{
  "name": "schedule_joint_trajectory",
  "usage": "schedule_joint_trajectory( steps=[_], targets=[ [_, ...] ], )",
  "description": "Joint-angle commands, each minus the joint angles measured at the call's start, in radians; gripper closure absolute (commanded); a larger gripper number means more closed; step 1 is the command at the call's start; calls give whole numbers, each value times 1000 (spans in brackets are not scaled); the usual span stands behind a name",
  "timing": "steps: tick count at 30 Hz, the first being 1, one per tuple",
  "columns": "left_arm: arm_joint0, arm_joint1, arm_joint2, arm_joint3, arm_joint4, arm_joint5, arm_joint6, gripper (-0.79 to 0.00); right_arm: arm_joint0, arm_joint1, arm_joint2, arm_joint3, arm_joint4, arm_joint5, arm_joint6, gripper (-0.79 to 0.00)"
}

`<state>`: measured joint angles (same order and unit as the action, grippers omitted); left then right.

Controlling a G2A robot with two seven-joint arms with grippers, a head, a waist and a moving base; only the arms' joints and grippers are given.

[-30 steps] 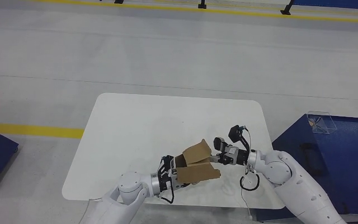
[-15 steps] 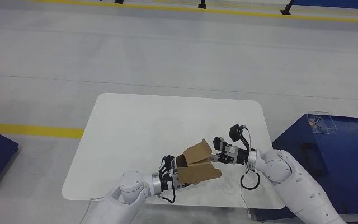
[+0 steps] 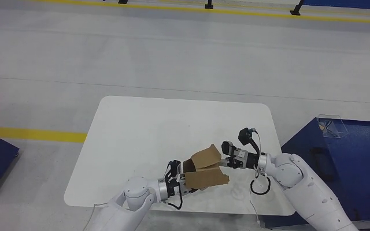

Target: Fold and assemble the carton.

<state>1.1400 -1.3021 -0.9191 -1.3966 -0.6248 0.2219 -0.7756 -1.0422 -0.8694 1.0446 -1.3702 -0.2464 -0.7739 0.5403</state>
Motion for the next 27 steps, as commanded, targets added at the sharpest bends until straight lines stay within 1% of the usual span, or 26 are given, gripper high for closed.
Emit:
schedule_joint_trajectory(
  steps=[1,12,14,18,27],
  targets=[
    [0,0,0,0,0,0,0,0,0,0,0,0,-1,0,-1,-785],
    [0,0,0,0,0,0,0,0,0,0,0,0,-1,0,-1,-785],
    [9,0,-7,-7,10,-23,43,0,-8,0,5,-6,-10,15,-12,-785],
    [25,0,-17,-15,36,-68,99,0,-31,9,54,-8,-45,27,-48,-785],
    [56,4,-46,-31,29,-130,119,0,-132,34,173,-56,-103,8,-104,-785]
  ],
)
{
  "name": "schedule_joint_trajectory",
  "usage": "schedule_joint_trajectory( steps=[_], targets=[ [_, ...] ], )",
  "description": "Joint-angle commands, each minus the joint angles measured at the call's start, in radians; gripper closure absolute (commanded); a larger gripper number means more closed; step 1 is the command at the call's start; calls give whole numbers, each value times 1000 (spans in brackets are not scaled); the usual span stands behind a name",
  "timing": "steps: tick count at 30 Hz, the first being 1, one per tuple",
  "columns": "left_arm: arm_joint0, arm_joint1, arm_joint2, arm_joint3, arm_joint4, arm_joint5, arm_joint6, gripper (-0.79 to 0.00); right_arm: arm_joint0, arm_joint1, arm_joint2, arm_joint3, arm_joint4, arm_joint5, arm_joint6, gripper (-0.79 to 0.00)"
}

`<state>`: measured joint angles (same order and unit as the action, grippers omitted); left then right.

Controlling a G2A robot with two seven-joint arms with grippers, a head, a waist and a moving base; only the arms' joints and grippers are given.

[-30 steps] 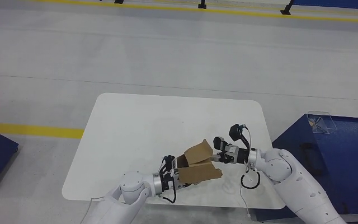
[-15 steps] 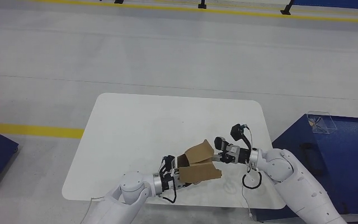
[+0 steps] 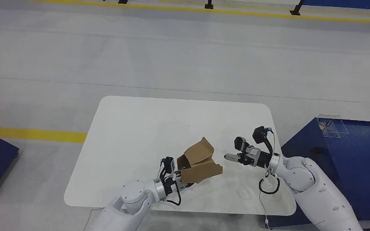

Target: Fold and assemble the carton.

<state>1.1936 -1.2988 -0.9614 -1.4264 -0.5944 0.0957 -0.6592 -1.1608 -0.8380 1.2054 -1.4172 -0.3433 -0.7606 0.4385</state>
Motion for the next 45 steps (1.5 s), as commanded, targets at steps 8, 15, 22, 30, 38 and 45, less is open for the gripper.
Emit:
schedule_joint_trajectory(
  steps=[8,15,22,30,38,45],
  targets=[
    [16,2,-17,-12,-3,-11,13,0,-74,9,48,-71,-58,-2,-7,-785],
    [23,2,-21,-17,-1,-9,14,0,-98,8,52,-96,-80,-12,-16,-785],
    [22,0,-21,-10,-8,-11,13,0,-98,4,47,-91,-72,-38,-9,-785],
    [20,-3,-22,-4,-14,-11,12,0,-91,5,51,-77,-27,-92,30,-785],
    [15,-6,-15,1,-12,-6,15,0,-73,-1,32,-75,-20,-79,42,-785],
    [16,-8,-6,-9,-5,-5,8,0,-35,-20,-25,-68,-54,-16,32,-785]
  ],
)
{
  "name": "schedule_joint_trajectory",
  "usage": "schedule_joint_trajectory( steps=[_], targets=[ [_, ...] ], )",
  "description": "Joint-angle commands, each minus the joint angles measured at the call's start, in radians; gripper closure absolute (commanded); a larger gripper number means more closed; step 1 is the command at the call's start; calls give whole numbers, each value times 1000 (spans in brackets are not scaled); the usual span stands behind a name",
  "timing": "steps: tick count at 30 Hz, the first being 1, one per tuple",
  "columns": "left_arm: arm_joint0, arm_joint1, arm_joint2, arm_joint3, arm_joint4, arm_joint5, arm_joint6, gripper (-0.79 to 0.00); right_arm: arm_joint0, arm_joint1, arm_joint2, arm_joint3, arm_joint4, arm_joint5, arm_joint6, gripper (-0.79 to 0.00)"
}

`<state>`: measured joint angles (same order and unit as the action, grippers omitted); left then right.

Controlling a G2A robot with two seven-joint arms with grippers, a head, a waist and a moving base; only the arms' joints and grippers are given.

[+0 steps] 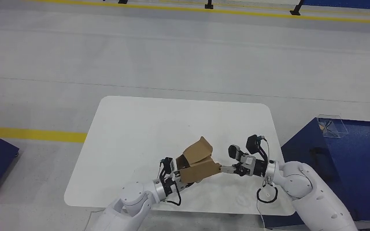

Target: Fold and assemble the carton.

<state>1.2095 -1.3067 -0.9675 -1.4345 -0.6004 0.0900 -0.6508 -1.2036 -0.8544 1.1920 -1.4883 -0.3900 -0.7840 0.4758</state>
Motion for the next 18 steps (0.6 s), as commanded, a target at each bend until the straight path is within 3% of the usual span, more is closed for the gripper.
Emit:
schedule_joint_trajectory(
  steps=[1,18],
  targets=[
    [0,0,1,-1,2,-1,0,0,14,-7,-21,8,-10,11,-9,-785],
    [-24,-10,17,24,-3,7,-7,0,87,-45,-110,56,-45,40,-35,-785]
  ],
)
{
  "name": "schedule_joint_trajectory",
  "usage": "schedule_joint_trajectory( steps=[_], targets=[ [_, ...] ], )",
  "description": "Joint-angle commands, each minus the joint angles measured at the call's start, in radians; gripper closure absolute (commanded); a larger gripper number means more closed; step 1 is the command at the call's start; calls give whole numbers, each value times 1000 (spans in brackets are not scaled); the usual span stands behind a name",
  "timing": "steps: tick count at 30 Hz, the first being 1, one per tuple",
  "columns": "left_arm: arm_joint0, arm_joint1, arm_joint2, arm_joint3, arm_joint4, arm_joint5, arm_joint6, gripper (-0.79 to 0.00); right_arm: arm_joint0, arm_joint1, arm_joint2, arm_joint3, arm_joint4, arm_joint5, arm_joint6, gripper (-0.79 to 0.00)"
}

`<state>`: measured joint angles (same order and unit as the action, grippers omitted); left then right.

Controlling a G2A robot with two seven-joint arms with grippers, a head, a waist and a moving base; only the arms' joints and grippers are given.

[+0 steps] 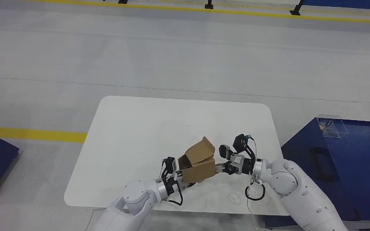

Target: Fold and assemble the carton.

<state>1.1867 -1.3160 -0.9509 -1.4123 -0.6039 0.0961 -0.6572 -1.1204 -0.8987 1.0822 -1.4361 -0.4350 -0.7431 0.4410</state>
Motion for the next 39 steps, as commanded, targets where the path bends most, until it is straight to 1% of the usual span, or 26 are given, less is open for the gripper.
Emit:
schedule_joint_trajectory(
  steps=[1,12,20,23,29,36,39],
  targets=[
    [-2,-1,-1,3,-1,2,-1,0,6,-1,2,8,0,-3,0,-785],
    [3,-1,-2,-2,9,5,2,0,10,-11,-11,1,-16,8,12,-785],
    [14,0,-10,-4,12,-5,-2,0,2,-5,43,37,-14,15,-13,-785],
    [15,0,-8,-1,14,-8,-5,0,-1,-3,66,41,-60,71,-34,-785],
    [19,-1,-6,-6,15,-13,-6,0,-29,-11,66,-5,-233,243,-144,-785],
    [29,-1,-6,-17,20,-17,-9,0,-6,-34,7,-9,-336,330,-179,-785],
    [31,-1,-7,-18,24,-18,-5,0,4,-42,-14,-7,-346,321,-187,-785]
  ],
)
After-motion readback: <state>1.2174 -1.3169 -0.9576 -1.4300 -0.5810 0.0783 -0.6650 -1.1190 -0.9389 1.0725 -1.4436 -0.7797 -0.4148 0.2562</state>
